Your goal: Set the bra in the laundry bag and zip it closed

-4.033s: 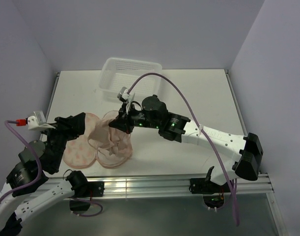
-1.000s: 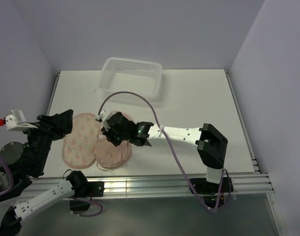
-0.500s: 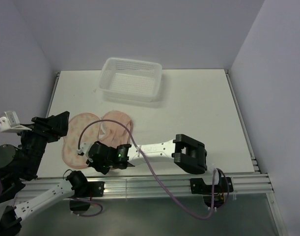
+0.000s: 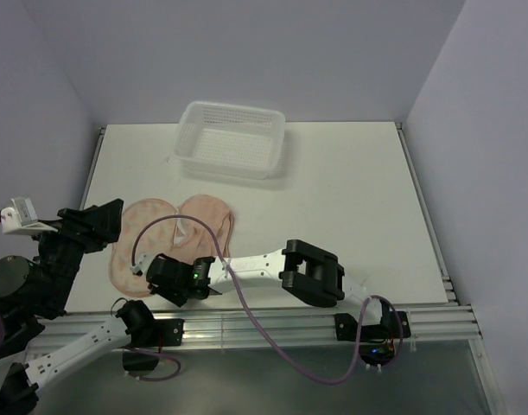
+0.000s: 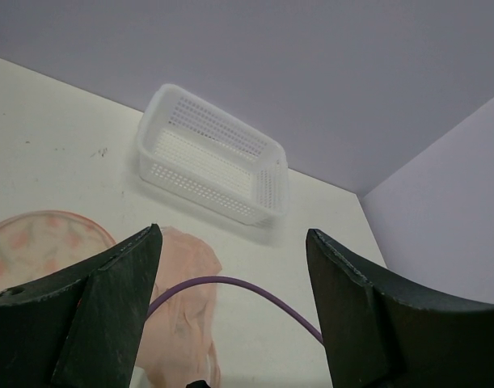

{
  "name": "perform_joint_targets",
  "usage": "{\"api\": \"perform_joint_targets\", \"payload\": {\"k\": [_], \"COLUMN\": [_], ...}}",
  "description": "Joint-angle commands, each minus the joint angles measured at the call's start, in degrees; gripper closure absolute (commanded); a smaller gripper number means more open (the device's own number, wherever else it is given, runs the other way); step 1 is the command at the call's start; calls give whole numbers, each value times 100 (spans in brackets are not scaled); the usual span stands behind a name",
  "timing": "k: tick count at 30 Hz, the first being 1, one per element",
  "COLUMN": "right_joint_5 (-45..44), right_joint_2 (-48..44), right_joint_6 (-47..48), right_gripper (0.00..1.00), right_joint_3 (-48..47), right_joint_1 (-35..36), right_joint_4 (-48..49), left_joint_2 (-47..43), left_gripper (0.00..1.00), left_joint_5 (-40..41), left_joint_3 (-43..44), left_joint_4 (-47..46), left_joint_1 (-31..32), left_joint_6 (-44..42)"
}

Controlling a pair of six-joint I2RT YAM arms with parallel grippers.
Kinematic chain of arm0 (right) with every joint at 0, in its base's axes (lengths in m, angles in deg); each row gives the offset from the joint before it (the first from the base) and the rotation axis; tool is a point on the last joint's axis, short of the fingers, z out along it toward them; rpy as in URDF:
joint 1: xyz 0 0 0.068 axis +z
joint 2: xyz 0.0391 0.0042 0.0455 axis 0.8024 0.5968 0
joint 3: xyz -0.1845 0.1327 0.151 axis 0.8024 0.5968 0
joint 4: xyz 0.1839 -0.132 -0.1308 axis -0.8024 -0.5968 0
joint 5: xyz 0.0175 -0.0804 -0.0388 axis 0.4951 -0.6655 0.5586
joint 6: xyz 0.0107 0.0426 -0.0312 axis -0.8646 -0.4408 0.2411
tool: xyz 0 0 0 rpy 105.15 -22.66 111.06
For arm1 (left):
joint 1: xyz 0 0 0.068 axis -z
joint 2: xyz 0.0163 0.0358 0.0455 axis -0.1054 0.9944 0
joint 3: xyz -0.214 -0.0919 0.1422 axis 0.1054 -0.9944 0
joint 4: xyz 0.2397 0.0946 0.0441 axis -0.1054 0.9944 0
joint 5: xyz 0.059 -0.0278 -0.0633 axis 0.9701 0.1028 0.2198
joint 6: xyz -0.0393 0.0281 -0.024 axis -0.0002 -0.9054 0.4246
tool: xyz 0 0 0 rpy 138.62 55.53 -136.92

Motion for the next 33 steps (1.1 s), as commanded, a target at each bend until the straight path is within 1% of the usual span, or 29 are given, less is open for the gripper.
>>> {"api": "perform_joint_targets", "payload": {"k": [1, 15, 16, 17, 18, 19, 23, 28, 33], "right_joint_5": [-318, -230, -248, -318, -371, -406, -555, -793, -872], "right_joint_2": [53, 396, 396, 396, 361, 222, -306, -982, -1159], "right_joint_6": [-22, -180, -180, -197, -206, -232, -198, 74, 189], "right_gripper": [77, 76, 78, 91, 97, 100, 100, 100, 100], "right_joint_3": [-237, -114, -114, -123, -71, -9, 167, 194, 106], "right_joint_1": [30, 74, 74, 83, 92, 101, 101, 57, -145], "right_joint_4": [-17, 124, 115, 106, 132, 185, 369, 414, 405], "left_joint_2": [-47, -29, -47, -47, -64, -82, -91, -73, -64], "left_gripper": [21, 22, 22, 22, 22, 23, 23, 23, 23], "left_joint_5": [-48, -92, -92, -83, -92, -92, -74, -83, -109], "left_joint_3": [-92, -198, -215, -224, -250, -268, -338, -497, -663], "left_joint_4": [-71, -132, -124, -124, -132, -141, -167, -237, -308], "left_joint_1": [-16, -16, -16, -16, -16, -16, -16, -16, -16], "left_joint_6": [-72, -107, -107, -98, -81, -81, -72, -19, 77]}}
